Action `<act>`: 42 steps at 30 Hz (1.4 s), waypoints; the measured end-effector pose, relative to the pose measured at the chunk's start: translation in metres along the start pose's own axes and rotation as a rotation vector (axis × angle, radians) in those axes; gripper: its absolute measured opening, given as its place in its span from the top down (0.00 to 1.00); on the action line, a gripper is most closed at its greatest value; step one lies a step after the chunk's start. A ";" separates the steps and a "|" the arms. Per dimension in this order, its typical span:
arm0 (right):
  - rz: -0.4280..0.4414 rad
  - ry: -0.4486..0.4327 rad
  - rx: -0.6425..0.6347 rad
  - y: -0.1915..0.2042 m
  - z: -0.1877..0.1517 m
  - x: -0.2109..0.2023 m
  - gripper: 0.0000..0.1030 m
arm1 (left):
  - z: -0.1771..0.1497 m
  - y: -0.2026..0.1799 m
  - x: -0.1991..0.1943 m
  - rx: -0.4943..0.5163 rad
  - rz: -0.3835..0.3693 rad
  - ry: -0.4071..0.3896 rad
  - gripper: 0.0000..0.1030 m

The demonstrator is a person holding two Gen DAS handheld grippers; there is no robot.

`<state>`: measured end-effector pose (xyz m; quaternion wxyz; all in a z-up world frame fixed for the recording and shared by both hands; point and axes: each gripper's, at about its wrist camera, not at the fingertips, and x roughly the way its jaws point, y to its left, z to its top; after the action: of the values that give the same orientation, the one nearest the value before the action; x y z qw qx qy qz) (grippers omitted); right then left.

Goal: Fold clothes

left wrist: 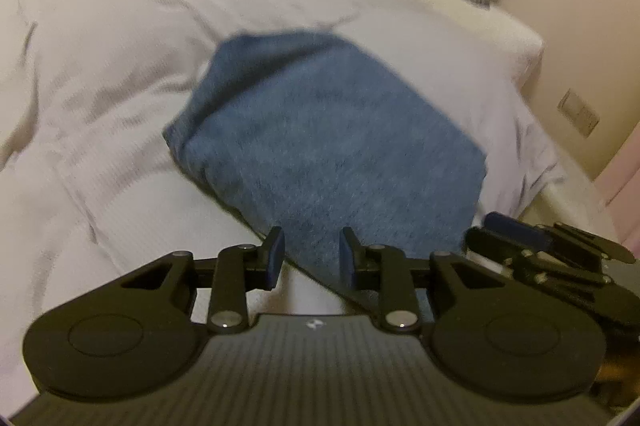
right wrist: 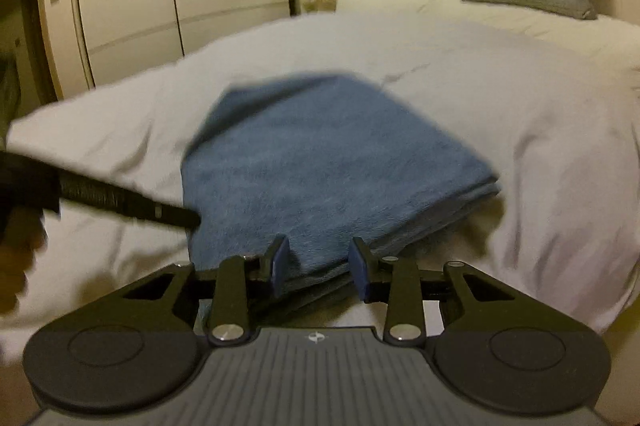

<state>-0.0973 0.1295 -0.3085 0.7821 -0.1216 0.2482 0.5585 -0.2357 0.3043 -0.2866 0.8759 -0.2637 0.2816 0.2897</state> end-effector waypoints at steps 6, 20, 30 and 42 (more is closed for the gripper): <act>-0.004 -0.015 0.031 -0.042 0.015 0.002 0.65 | 0.015 -0.002 -0.004 0.063 0.007 -0.034 0.77; 0.164 0.063 -0.220 -0.081 0.078 0.073 0.65 | 0.042 0.010 0.032 0.044 0.029 -0.029 0.77; 0.287 0.213 -0.358 -0.061 0.121 0.129 0.69 | 0.082 0.026 0.061 -0.170 0.129 0.028 0.80; 0.435 0.394 -0.605 -0.014 0.155 0.261 0.84 | 0.118 0.056 0.126 -0.379 0.238 0.085 0.86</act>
<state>0.0209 0.4096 -0.3149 0.5127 -0.3952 0.2376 0.7242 -0.1473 0.4621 -0.3025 0.7576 -0.4006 0.2880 0.4274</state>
